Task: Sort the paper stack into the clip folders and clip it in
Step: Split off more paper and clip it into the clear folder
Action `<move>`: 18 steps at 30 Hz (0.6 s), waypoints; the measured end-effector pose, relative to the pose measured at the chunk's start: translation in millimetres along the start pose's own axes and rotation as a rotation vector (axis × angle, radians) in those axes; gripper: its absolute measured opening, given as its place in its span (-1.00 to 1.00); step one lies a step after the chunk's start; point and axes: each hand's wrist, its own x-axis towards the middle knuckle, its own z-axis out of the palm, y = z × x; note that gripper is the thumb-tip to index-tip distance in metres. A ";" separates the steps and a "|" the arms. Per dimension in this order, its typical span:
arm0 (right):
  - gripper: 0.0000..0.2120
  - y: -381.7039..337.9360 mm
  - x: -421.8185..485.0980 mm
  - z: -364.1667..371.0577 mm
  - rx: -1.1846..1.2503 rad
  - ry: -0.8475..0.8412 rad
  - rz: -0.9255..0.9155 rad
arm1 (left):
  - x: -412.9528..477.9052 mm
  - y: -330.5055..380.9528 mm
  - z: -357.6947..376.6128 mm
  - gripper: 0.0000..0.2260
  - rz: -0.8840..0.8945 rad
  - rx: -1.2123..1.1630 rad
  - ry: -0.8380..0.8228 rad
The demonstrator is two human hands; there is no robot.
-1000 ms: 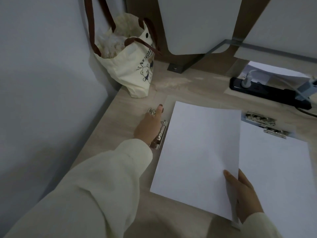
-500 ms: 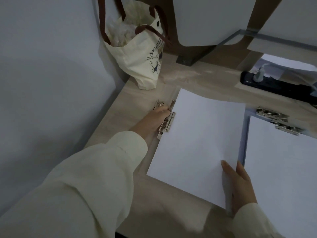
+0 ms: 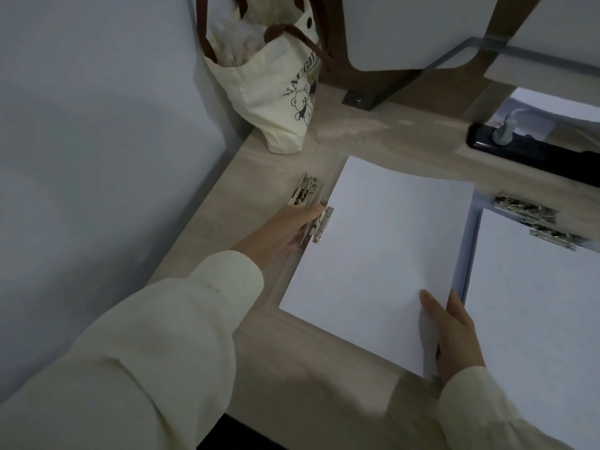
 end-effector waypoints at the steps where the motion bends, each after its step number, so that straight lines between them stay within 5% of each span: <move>1: -0.81 -0.8 -0.3 0.1 -0.001 -0.002 0.001 | -2.3 -6.5 -2.4 -0.74 -0.029 0.018 0.001; 8: -0.81 -2.7 0.8 -1.4 -0.026 -0.013 0.005 | -10.8 -30.0 -9.7 -0.40 -0.173 -0.052 0.102; 18: -0.81 1.7 2.2 -1.9 -0.029 0.026 0.006 | -14.4 -19.5 -3.8 -0.38 -0.174 -0.020 0.120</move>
